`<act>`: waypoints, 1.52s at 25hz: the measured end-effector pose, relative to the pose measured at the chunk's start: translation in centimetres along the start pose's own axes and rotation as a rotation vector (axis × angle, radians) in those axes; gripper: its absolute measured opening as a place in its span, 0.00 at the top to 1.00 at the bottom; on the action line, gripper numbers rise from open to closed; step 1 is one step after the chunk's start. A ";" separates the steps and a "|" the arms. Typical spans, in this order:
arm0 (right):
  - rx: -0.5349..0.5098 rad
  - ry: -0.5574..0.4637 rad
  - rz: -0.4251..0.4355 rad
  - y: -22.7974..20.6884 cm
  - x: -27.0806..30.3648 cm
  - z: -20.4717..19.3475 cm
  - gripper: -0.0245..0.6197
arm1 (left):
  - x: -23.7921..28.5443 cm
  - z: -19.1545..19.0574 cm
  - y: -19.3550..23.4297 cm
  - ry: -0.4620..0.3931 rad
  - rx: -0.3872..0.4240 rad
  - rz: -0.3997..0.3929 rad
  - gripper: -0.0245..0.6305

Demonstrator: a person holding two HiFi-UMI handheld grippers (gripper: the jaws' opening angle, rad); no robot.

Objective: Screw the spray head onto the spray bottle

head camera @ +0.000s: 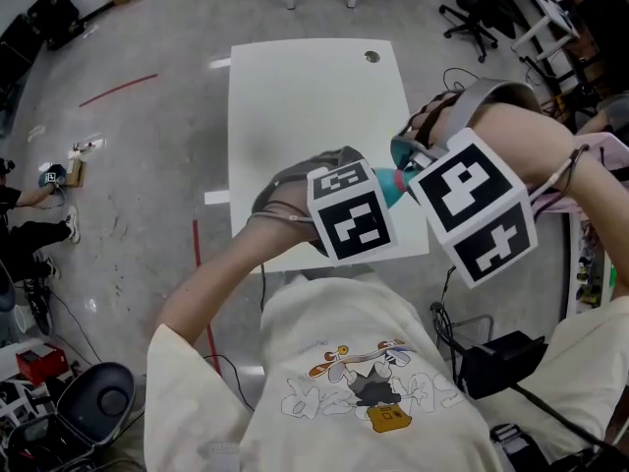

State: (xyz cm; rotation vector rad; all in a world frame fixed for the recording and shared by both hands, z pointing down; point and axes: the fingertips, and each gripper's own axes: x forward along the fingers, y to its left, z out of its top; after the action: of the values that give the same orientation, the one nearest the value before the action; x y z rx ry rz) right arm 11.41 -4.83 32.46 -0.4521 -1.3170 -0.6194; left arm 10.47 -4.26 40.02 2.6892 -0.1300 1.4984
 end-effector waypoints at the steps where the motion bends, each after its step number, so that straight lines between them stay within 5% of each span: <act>1: 0.065 -0.009 0.030 0.1 0.4 0.0 0.77 | 0.2 -0.2 0.3 0.006 0.000 0.037 0.40; 11: 1.007 -0.443 0.338 -0.1 2.6 0.0 0.77 | 1.9 -0.9 3.6 0.013 -0.084 0.461 0.40; 14: 1.243 -0.553 0.361 -1.8 2.3 0.0 0.77 | 1.2 -1.6 4.9 -0.012 -0.124 0.532 0.40; 16: 1.311 -0.583 0.342 -2.9 2.1 -0.1 0.77 | 0.4 -1.9 5.9 -0.045 -0.148 0.549 0.40; 22: 1.239 -0.586 0.268 -3.9 0.6 -1.0 0.69 | -0.5 -2.1 7.5 -0.108 -0.166 0.545 0.40; 28: 1.114 -0.747 0.218 -4.7 -5.0 -2.3 0.69 | -0.4 -2.6 8.1 -0.152 -0.158 0.471 0.40; 33: 0.673 -0.763 -0.047 -6.3 -9.1 -2.7 0.69 | -1.2 -2.6 6.2 -0.223 -0.056 0.260 0.40; 38: 0.328 -0.682 -0.107 -3.9 -6.8 1.3 0.69 | -1.5 -4.2 0.5 -0.310 0.191 -0.077 0.40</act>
State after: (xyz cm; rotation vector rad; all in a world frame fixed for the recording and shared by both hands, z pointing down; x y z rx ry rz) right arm 7.04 -5.86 25.90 -0.3316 -2.0634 -0.3266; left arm 6.13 -4.27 40.94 3.0219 0.1077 1.1173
